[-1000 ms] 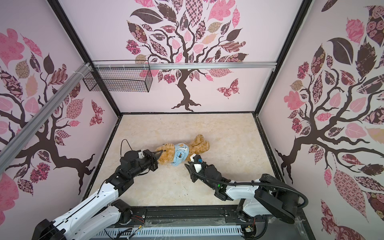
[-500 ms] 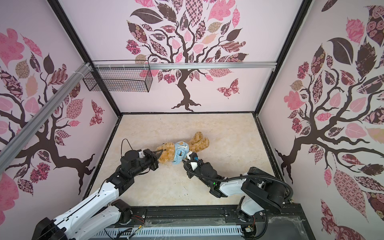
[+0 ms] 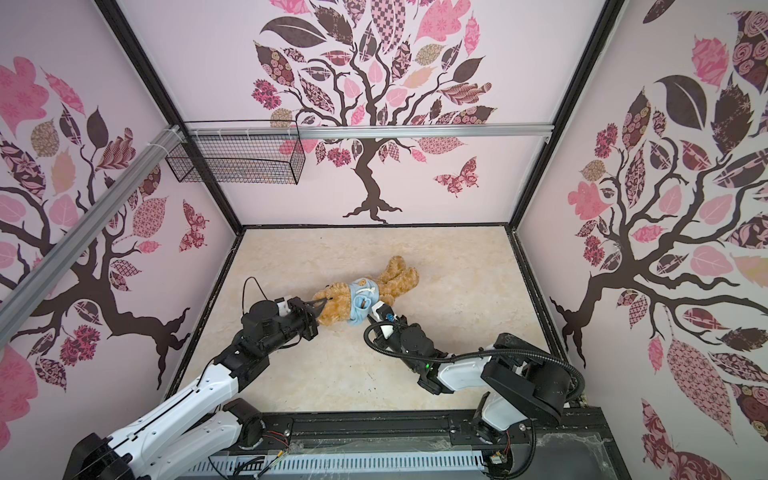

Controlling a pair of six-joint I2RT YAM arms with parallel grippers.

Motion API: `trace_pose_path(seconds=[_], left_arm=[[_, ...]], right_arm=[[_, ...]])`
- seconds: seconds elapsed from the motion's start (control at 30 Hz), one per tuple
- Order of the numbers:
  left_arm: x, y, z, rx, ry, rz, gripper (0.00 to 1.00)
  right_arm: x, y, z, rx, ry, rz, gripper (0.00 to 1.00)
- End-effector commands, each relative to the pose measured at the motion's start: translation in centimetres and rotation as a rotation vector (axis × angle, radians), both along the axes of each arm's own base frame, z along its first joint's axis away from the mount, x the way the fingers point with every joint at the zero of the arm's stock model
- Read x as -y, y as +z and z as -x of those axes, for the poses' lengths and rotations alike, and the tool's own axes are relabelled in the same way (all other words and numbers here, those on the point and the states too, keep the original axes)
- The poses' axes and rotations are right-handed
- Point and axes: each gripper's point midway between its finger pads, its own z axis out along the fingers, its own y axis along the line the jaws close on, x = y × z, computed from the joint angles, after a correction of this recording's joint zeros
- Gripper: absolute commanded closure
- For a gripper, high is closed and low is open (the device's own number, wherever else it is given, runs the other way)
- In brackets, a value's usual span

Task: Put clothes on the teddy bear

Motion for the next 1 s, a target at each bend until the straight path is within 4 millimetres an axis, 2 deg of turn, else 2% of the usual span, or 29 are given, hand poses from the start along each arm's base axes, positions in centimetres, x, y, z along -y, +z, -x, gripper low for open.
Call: trace_pose_path(seconds=[0.0, 0.23, 0.53, 0.73, 0.9, 0.97], left_arm=[[1.2, 3.4, 0.1, 0.069, -0.054, 0.052, 1.0], [1.4, 2.8, 0.2, 0.063, -0.068, 0.037, 1.0], [2.7, 1.7, 0.6, 0.042, -0.11, 0.016, 1.0], [2.9, 1.7, 0.5, 0.041, -0.112, 0.018, 1.0], [2.7, 1.3, 0.4, 0.039, -0.1, 0.005, 1.0], [2.4, 1.2, 0.3, 0.045, -0.088, -0.013, 1.0]], right_arm=[[0.7, 3.8, -1.3, 0.086, -0.066, -0.052, 0.72], [1.4, 3.9, -2.1, 0.082, -0.096, -0.061, 0.69], [-1.0, 5.2, -1.4, 0.132, 0.039, -0.019, 0.69], [-0.6, 4.6, -1.6, 0.113, 0.04, -0.001, 0.86], [1.3, 4.2, -1.8, 0.066, 0.004, -0.044, 0.99], [2.5, 4.2, -2.2, 0.033, -0.045, -0.071, 1.0]])
